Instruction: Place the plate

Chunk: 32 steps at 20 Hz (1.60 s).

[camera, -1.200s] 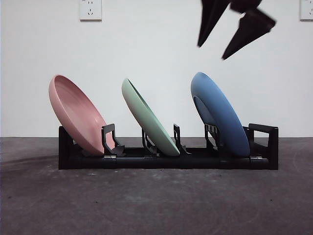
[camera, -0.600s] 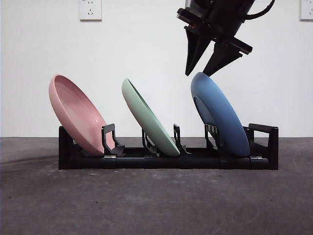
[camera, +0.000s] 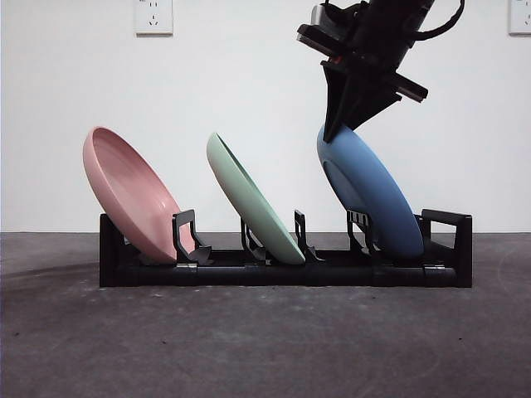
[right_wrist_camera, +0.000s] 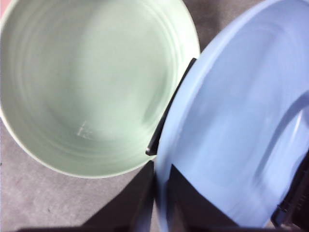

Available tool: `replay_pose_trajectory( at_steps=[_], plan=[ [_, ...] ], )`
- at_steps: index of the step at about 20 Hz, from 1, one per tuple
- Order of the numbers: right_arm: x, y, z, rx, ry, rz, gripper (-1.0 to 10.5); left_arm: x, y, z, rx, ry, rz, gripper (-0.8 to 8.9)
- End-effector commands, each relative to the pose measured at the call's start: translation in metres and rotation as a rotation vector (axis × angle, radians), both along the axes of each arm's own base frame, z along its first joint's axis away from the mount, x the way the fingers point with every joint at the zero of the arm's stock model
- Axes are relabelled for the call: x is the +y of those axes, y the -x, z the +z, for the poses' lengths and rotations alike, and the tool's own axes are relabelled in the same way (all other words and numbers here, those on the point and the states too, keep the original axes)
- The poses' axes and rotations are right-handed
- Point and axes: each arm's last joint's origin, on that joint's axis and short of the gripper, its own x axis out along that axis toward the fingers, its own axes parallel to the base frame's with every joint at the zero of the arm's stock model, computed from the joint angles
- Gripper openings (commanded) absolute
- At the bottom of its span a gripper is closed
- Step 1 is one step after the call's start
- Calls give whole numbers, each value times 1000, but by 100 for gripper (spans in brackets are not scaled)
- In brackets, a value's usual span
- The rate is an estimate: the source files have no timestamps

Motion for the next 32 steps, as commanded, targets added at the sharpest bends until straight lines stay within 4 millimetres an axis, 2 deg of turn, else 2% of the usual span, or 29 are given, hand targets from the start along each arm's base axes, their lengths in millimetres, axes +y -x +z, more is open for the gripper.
replay_pose_trajectory(
  at_steps=[1,5,10,12,15,17,19,25,28,32],
  plan=[
    [1,6,20,-61,-34,21,12,0,-1,7,-26,3,-4,317],
    [-6,25,48,-100,-129,49,12,-1,-2,7,-29,4,-4,317],
    [-17,59,87,-165,-256,132,12,-1,-2,7,-34,4,-4,317],
    [-21,76,99,-207,-246,160,12,-1,-2,7,-34,4,-4,317],
    [-22,108,113,-315,-134,174,12,-1,-2,7,-34,4,-4,317],
    [-19,132,114,-394,-133,197,12,-1,-2,7,-35,4,-4,317],
    [-21,157,101,-471,-147,213,12,-1,-2,7,-36,4,-4,317],
    [-36,224,42,-572,-99,261,12,-1,-2,7,-39,3,-5,317],
    [-38,243,17,-558,-7,291,12,-1,-2,8,-42,2,-6,317],
    [-26,262,-15,-512,147,403,12,-1,-2,8,-42,2,-6,317]
  ],
)
